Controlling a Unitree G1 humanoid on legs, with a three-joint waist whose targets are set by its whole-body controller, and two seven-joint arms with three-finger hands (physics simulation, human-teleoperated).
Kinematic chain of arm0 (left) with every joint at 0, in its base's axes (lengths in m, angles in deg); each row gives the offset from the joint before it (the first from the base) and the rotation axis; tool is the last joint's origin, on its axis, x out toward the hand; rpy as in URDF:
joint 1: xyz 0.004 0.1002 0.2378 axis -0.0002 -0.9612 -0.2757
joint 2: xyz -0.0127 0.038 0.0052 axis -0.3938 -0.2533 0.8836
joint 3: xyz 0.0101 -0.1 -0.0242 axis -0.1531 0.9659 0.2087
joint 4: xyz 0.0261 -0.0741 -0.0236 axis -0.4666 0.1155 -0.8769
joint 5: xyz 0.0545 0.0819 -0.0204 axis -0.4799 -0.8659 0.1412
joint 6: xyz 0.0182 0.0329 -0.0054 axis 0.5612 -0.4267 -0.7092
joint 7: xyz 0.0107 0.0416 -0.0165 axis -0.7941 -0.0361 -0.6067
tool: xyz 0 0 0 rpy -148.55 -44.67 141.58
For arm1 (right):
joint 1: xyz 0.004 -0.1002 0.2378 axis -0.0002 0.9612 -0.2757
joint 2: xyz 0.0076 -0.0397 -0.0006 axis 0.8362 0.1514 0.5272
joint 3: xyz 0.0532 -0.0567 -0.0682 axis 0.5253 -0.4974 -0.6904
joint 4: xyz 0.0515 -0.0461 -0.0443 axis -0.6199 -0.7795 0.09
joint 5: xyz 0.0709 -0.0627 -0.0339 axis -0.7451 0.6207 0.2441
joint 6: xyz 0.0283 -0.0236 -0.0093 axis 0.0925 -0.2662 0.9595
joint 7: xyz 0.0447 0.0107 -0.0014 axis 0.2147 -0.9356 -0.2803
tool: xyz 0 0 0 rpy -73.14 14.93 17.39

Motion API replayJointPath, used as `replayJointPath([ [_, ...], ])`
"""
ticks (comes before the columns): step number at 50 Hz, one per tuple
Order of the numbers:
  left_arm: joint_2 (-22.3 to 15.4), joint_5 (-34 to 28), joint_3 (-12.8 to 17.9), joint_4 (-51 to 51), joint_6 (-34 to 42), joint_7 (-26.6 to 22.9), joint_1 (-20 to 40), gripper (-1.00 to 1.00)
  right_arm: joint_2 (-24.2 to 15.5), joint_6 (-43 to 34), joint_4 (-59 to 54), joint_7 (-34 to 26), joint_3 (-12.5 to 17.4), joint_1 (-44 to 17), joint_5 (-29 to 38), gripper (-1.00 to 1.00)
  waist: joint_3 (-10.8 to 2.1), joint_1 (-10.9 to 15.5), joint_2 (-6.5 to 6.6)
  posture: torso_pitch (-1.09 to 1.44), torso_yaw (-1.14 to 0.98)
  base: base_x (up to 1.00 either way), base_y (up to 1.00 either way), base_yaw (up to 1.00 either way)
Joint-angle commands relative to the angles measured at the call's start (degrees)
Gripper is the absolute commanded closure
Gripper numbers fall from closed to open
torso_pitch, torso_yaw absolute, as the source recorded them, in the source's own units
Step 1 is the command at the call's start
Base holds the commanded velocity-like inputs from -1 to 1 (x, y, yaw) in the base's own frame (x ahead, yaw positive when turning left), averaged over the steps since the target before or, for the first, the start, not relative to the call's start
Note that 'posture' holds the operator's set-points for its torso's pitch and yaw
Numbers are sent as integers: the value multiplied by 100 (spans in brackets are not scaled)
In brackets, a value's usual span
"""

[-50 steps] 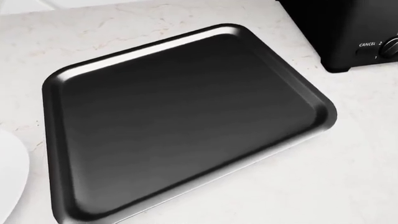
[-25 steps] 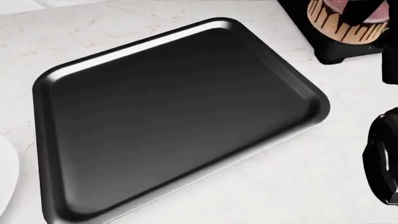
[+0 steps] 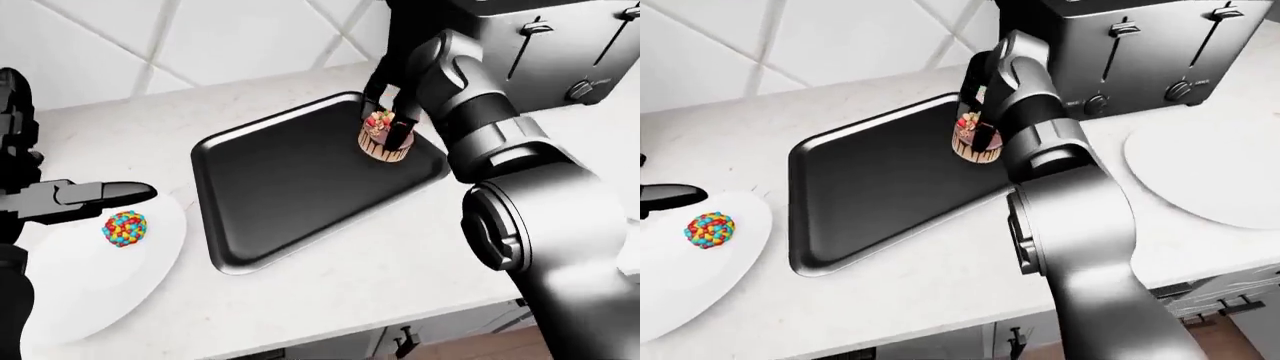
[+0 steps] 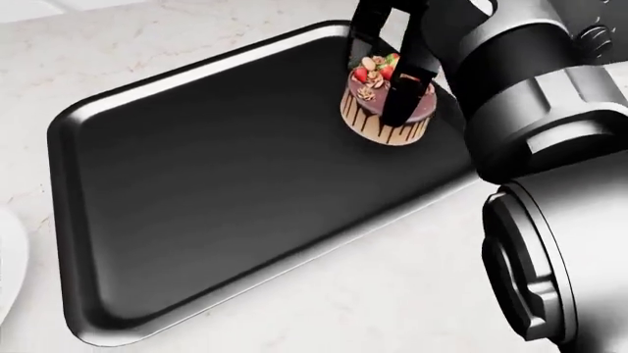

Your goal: Move the dessert items from the plate to the tray.

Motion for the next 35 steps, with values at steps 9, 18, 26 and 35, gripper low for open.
replayJointPath([
  [9, -14, -100, 178, -222, -164, -73, -9, -100, 102, 277, 208, 253, -96, -37, -115, 73, -234, 22, -15, 0, 0, 0, 0, 0],
  [18, 99, -103, 303, -347, -199, -160, -155, -100, 234, 376, 164, 375, -187, 220, -5, 62, -265, 21, -33, 0, 0, 0, 0, 0],
  [26, 151, -117, 333, -407, -211, -199, -221, -100, 218, 403, 177, 318, -173, 203, 61, -100, -258, 11, -56, 0, 0, 0, 0, 0],
  [35, 134, -102, 425, -494, -125, -244, -229, -100, 143, 379, 273, 197, -53, -27, -120, -100, -234, 29, -37, 0, 0, 0, 0, 0],
])
